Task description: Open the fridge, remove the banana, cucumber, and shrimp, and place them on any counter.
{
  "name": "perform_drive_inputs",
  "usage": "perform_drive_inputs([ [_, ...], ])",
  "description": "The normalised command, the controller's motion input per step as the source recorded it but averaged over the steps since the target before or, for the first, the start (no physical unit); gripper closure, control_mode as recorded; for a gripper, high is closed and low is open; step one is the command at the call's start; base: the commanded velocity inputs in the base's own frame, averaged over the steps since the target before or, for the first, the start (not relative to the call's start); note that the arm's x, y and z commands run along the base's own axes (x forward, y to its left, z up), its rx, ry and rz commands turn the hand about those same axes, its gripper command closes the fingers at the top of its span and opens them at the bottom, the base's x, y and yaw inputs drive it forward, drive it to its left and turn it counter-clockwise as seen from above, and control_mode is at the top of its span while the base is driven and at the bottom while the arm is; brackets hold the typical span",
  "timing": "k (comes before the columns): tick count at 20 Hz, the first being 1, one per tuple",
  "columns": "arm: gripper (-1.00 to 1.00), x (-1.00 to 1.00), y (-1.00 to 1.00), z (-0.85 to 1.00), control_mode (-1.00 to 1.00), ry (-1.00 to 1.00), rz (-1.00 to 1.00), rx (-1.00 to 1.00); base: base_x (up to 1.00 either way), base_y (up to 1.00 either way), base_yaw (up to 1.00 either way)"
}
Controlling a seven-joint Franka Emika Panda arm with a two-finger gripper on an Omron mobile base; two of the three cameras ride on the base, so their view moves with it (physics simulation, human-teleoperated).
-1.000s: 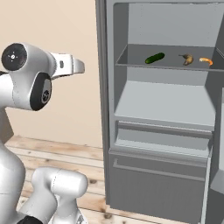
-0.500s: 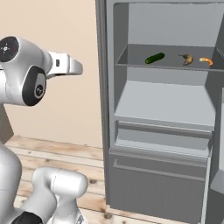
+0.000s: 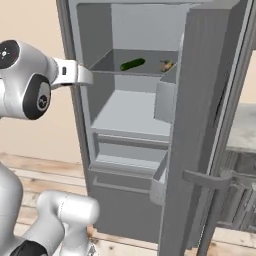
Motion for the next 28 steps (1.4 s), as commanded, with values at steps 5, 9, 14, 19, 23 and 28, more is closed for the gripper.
perform_drive_inputs([
  [5, -1.0, 0.0, 0.0, 0.0, 1.0, 0.0, 0.0, 0.0, 0.44, -0.41, 0.0],
  [9, -1.0, 0.0, 0.0, 0.0, 1.0, 0.0, 0.0, 0.0, 0.81, 0.2, 0.0],
  [14, -1.0, 0.0, 0.0, 0.0, 1.0, 0.0, 0.0, 0.0, 0.25, -0.28, -0.1],
  [19, -1.0, 0.0, 0.0, 0.0, 1.0, 0.0, 0.0, 0.0, 0.29, -0.59, -0.13],
  [23, -1.0, 0.0, 0.0, 0.0, 1.0, 0.0, 0.0, 0.0, 0.79, -0.06, -0.05],
  [28, -1.0, 0.0, 0.0, 0.0, 1.0, 0.0, 0.0, 0.0, 0.85, 0.0, 0.0],
])
